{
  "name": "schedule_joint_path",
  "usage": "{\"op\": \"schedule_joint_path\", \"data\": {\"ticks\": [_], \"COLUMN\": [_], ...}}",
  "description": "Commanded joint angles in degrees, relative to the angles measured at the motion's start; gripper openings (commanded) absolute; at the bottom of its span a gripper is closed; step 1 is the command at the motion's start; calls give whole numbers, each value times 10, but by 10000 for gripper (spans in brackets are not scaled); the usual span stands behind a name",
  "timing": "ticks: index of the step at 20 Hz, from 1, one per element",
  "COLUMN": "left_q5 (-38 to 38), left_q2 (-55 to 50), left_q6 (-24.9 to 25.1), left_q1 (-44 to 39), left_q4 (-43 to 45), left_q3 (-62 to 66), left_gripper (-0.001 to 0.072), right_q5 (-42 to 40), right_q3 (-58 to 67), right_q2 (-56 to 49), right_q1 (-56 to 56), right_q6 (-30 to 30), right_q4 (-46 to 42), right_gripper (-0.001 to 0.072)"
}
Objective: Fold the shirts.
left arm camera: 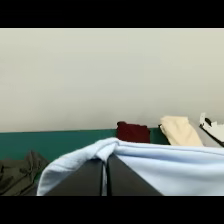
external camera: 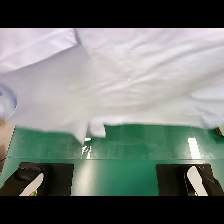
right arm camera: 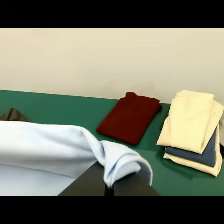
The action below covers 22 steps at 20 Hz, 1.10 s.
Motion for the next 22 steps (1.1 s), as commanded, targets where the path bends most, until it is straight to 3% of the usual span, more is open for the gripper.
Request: {"op": "schedule_joint_path", "data": {"ticks": [1, 3, 5, 7, 10, 14, 16, 18, 22], "left_q5": [-62, -51, 19, 91, 170, 250, 224, 141, -17], "left_q2": [-53, -103, -160, -232, -354, -453, -469, -471, -471], "left_q6": [2, 37, 78, 106, 139, 136, 137, 137, 104], "left_q1": [0, 0, 0, 0, 0, 0, 1, 0, 0], "left_q4": [-17, -113, -183, -198, -200, -212, -201, -177, -127], "left_q3": [-38, -130, -217, -267, -272, -272, -272, -273, -316], "left_gripper": [23, 23, 23, 22, 22, 23, 23, 22, 23], "right_q5": [62, 67, 15, -56, -127, -104, -71, -23, 6], "right_q3": [-14, -121, -229, -292, -284, -156, -100, -84, -155], "right_q2": [-75, -123, -179, -257, -399, -557, -595, -607, -597], "right_q1": [1, 33, 82, 120, 164, 197, 199, 199, 186], "right_q6": [28, 4, -23, -37, -37, -25, -24, -16, 14], "right_q4": [7, 2, -19, -18, -12, -15, -24, -69, -172], "right_gripper": [24, 24, 24, 24, 24, 24, 24, 25, 25]}}
